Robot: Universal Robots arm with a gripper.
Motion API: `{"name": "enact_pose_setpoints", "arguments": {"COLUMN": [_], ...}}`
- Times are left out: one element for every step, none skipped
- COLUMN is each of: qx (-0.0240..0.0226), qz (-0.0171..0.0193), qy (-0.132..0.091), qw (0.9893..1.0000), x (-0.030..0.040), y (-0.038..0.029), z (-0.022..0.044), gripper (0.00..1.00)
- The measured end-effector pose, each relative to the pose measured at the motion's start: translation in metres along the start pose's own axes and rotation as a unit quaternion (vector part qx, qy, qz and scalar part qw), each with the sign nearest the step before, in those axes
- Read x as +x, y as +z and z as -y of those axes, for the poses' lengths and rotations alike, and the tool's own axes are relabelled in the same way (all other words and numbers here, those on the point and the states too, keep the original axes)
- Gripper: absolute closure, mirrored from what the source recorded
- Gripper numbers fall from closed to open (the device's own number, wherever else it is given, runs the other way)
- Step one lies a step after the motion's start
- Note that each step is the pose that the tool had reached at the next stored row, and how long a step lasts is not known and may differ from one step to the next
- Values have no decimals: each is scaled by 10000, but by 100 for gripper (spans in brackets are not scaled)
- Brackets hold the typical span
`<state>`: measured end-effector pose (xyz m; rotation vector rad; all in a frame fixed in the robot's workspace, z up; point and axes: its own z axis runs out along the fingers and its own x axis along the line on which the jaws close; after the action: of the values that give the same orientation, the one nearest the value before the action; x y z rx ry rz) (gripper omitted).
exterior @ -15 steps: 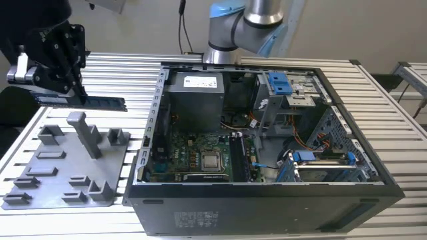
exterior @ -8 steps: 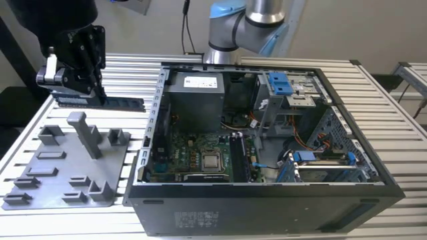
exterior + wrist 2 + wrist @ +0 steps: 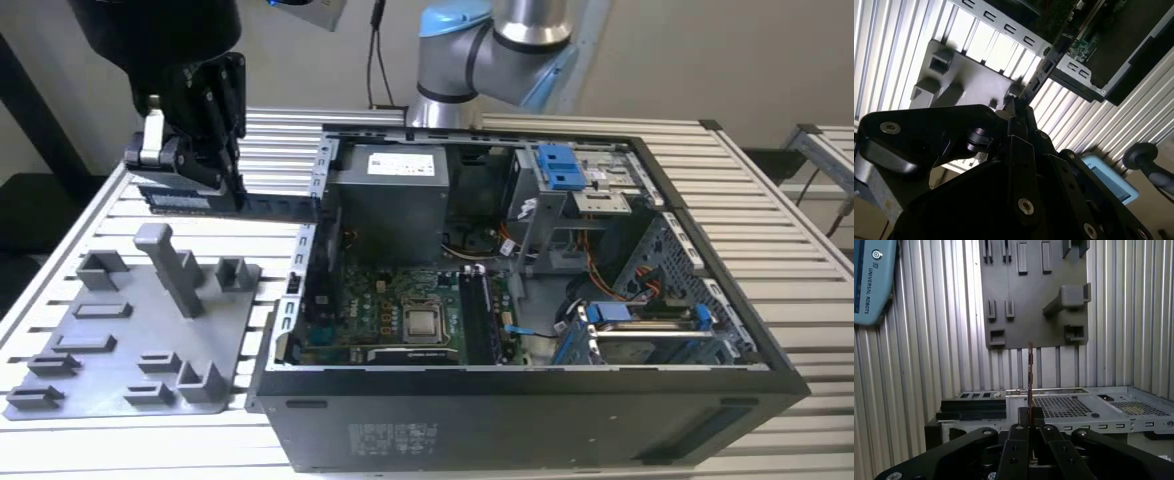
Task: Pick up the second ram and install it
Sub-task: 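Pick up the second ram and move it above second insertion slot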
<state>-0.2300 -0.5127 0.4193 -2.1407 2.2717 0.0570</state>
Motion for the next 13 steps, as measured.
{"name": "enact_pose_setpoints", "arguments": {"qx": [0, 0, 0, 0, -1, -1, 0, 1, 3, 4, 5, 7, 9], "qz": [0, 0, 0, 0, 0, -1, -1, -1, -1, 0, -1, -1, 0], "qy": [-1, -3, -6, -10, -16, -22, -29, -35, -40, -43, -46, -48, -49], "qw": [10000, 10000, 10000, 10000, 10000, 10000, 10000, 10000, 10000, 10000, 10000, 10000, 10000], "x": [-2, -3, -5, -6, -7, -8, -9, -10, -10, -9, -7, -5, -5], "y": [-1, -1, -1, -1, -1, -2, -2, -2, -3, -3, -3, -3, -3], "z": [30, 61, 86, 108, 128, 147, 168, 184, 200, 220, 243, 264, 281], "gripper": [86, 86, 86, 86, 86, 86, 86, 86, 86, 86, 86, 86, 86]}}
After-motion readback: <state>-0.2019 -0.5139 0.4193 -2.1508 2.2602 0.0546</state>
